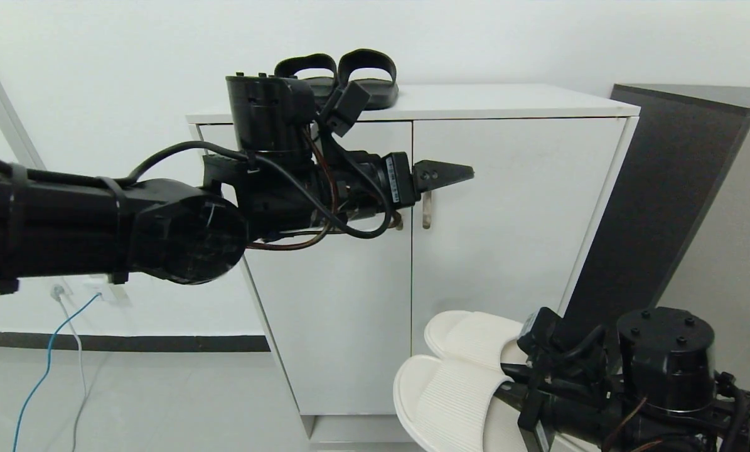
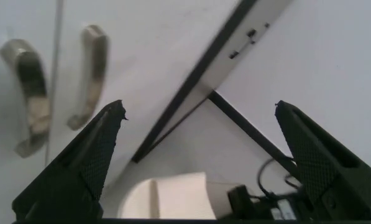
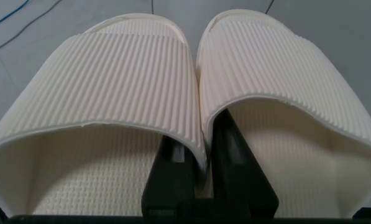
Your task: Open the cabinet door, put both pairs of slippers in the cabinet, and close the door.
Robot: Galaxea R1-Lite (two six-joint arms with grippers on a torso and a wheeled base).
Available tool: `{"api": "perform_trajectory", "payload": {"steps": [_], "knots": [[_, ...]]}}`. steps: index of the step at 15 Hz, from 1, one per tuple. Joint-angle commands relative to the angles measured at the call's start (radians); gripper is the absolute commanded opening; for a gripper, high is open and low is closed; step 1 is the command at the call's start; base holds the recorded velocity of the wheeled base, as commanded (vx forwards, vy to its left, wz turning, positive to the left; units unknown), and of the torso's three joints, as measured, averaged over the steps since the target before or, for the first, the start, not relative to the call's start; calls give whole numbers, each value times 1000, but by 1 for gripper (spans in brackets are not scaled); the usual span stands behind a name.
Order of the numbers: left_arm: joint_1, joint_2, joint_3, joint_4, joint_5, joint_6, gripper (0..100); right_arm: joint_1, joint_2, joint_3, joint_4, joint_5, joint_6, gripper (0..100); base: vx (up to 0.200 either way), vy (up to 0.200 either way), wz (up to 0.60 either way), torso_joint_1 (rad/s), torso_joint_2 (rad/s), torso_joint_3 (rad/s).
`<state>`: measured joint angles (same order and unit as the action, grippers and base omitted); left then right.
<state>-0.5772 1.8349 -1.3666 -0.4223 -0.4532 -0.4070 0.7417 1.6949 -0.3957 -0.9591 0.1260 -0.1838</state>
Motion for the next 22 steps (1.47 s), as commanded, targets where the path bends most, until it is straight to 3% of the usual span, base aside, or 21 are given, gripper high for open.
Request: {"api": "perform_trajectory", "payload": {"steps": [1,7,14,15,20,22], "knots": [[0,38,-16,-1,27,-3,100,1,3,2,0,1,0,0,0,0,0,0,0,0],[-1,104,-95,-1,142,-1,100,2,6,3,0,1,0,0,0,0,0,0,0,0],[-10,167,-167,7,142,-1,100,2,6,8,0,1,0,0,0,0,0,0,0,0],[-10,167,-167,8,142,-1,0,2,6,8,0,1,0,0,0,0,0,0,0,0],[-12,145,-132,8,142,-1,0,11,0,32,0,9,-26,0,0,0,0,0,0,0],[-19,107,-75,5,139,-1,0,36,-17,51,2,12,-25,0,0,0,0,0,0,0]]}}
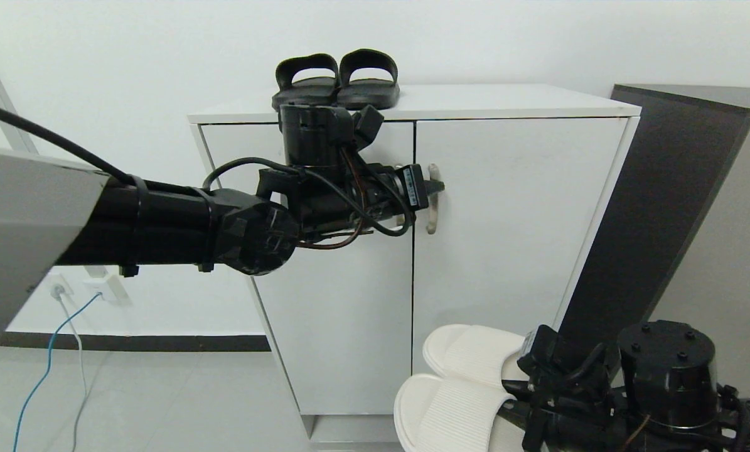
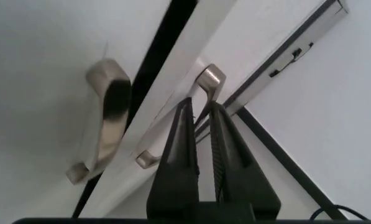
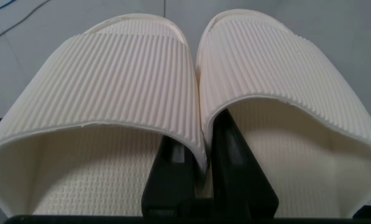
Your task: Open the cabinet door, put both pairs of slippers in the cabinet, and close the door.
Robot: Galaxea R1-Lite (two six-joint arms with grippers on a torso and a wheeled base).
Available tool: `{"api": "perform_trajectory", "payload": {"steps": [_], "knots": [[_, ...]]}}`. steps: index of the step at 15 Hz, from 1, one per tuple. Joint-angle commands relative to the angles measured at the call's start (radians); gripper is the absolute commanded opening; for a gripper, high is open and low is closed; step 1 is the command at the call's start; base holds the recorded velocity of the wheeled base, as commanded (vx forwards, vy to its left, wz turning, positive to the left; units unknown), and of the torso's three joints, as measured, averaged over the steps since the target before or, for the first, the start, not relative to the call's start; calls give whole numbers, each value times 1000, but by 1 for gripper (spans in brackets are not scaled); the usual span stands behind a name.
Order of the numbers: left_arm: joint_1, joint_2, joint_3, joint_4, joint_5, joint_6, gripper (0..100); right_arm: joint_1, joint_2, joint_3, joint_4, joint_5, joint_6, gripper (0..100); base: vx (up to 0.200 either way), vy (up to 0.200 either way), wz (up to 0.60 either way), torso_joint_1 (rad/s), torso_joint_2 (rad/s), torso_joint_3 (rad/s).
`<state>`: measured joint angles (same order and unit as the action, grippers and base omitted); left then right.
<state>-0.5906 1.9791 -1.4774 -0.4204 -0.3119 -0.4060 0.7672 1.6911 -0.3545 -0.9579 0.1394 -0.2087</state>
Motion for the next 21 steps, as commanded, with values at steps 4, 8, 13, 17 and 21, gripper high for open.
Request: {"api": "perform_trajectory", "payload": {"steps": [4,8,13,17,21], "knots": [[-35,-121,149,-21,-4,1,0,35,-51,37,1,46,-1,0,0,0,0,0,0,0],[-63,-229,287,-51,1,4,0,40,-45,40,1,45,-4,0,0,0,0,0,0,0],[-52,-307,405,-153,-6,-8,0,38,-42,42,1,40,-18,0,0,0,0,0,0,0],[9,-221,358,-262,-12,-100,0,46,-44,46,1,40,-24,0,0,0,0,0,0,0],[15,-120,275,-281,-12,-109,0,50,-44,55,2,43,-24,0,0,0,0,0,0,0]]}}
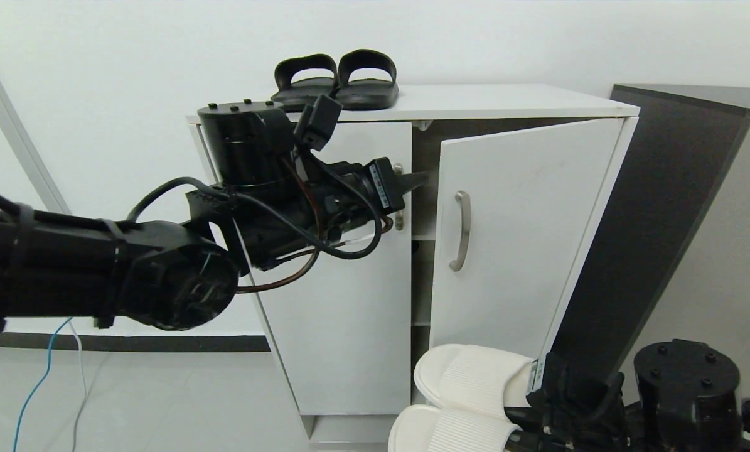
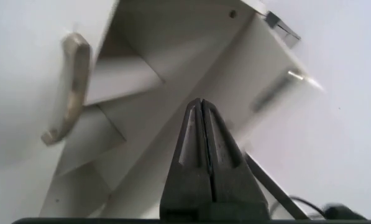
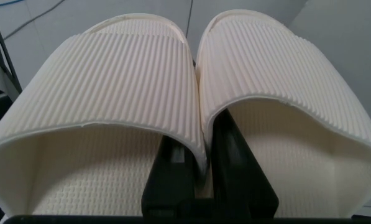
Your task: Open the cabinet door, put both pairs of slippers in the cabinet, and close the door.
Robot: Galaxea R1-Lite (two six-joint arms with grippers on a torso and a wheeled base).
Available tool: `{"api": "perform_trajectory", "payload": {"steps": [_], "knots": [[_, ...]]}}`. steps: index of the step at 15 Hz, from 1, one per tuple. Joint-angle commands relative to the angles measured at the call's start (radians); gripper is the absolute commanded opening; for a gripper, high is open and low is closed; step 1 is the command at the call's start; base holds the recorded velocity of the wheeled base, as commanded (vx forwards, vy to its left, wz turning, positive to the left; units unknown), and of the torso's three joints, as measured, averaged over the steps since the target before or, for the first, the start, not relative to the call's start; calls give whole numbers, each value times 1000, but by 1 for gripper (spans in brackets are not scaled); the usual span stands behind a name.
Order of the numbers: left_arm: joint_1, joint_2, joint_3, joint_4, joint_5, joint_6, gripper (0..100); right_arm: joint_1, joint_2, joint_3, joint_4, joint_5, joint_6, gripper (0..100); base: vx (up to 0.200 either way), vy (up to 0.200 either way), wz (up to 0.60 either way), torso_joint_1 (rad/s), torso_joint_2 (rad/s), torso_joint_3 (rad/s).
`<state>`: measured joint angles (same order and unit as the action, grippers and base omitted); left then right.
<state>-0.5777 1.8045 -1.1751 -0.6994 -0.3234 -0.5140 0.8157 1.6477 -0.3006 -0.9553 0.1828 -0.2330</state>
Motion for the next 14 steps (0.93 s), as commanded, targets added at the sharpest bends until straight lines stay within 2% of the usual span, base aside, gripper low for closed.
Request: {"api": "perform_trajectory", "payload": {"steps": [1,5,8,11,14], "knots": [[1,78,-51,-2,0,-1,0,20,-2,17,0,0,1,0,0,0,0,0,0,0],[-18,88,-60,-8,1,0,0,36,-3,28,-2,0,3,0,0,0,0,0,0,0],[-50,84,-23,-49,7,5,0,39,-2,29,-2,0,1,0,-200,0,0,1,2,1],[-111,64,57,-114,9,8,0,39,0,29,-2,0,1,0,-200,0,0,7,2,1],[-122,58,61,-118,12,8,0,40,1,29,-2,0,1,0,-200,0,0,-4,1,2]]}}
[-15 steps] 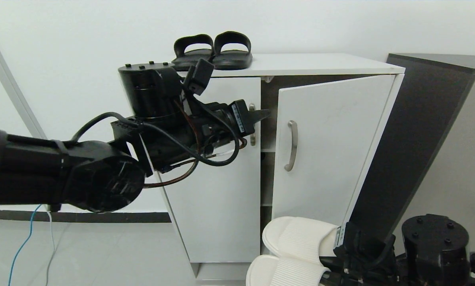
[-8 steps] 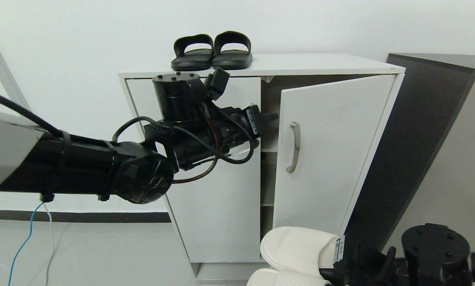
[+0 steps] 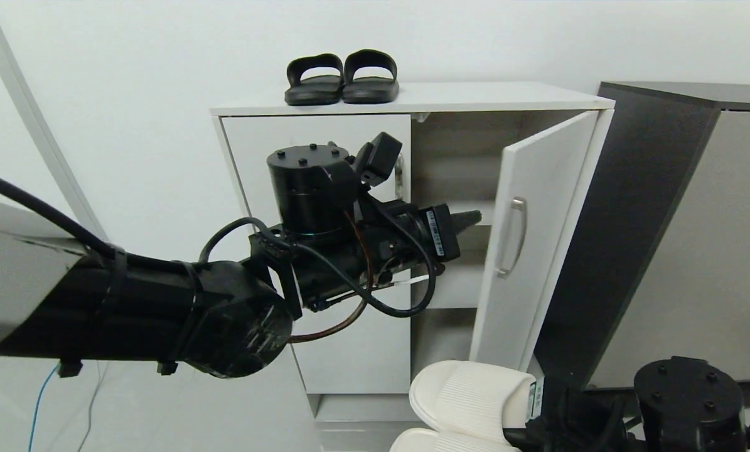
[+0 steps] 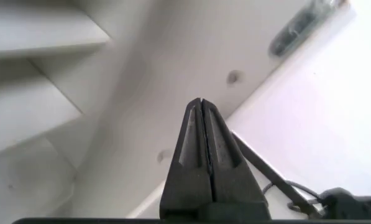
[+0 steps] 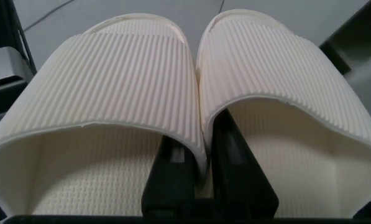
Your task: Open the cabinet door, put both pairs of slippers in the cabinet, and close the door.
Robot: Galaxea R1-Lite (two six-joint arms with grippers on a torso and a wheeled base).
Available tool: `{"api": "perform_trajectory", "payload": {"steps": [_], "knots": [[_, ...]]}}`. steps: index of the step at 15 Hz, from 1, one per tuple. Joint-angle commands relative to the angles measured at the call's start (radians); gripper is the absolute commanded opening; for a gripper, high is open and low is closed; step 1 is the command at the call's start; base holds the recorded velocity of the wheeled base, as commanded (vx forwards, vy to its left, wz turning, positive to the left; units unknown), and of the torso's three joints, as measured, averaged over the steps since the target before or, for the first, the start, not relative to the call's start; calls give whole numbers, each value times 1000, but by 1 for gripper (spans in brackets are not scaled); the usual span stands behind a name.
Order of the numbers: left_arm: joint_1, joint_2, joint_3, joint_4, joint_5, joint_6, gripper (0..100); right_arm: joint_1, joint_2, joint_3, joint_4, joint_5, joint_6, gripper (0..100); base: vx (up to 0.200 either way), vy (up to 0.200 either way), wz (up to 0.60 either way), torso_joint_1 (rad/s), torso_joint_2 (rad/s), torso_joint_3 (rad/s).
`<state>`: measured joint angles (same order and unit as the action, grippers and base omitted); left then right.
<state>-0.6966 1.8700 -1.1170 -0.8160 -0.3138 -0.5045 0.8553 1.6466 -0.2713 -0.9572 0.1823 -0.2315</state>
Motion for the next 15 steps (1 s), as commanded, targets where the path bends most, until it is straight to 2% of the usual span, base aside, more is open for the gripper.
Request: {"api": "perform_trajectory", "payload": {"steps": [1,3,6,8,9,10,11,13,14,15], "knots": [[-3,-8,5,-2,2,0,0,1,2,-2,-2,-1,0,0,0,0,0,0,0,0],[0,-40,39,-2,27,1,0,-18,15,-16,-3,-4,3,0,0,0,0,0,0,0],[17,-186,192,3,47,26,0,-82,38,-37,-3,-1,8,0,0,0,0,0,0,0],[32,-293,310,8,50,76,0,-91,38,-39,-3,-1,8,0,0,0,0,0,0,0],[45,-420,451,12,65,136,0,-98,39,-42,-3,-3,8,0,0,0,0,0,0,0],[46,-473,511,14,82,159,0,-105,38,-43,-3,-3,8,0,0,0,0,0,0,0],[46,-592,629,14,144,198,0,-127,39,-45,-5,-3,9,0,0,0,0,0,0,0],[48,-724,732,49,245,227,0,-139,41,-49,-18,-3,12,0,0,0,0,0,0,0],[51,-798,758,113,328,242,0,-139,42,-51,-21,-3,21,0,0,0,0,0,0,0],[62,-868,780,195,392,244,0,-139,42,-51,-23,-3,24,0,0,0,0,0,0,0]]}}
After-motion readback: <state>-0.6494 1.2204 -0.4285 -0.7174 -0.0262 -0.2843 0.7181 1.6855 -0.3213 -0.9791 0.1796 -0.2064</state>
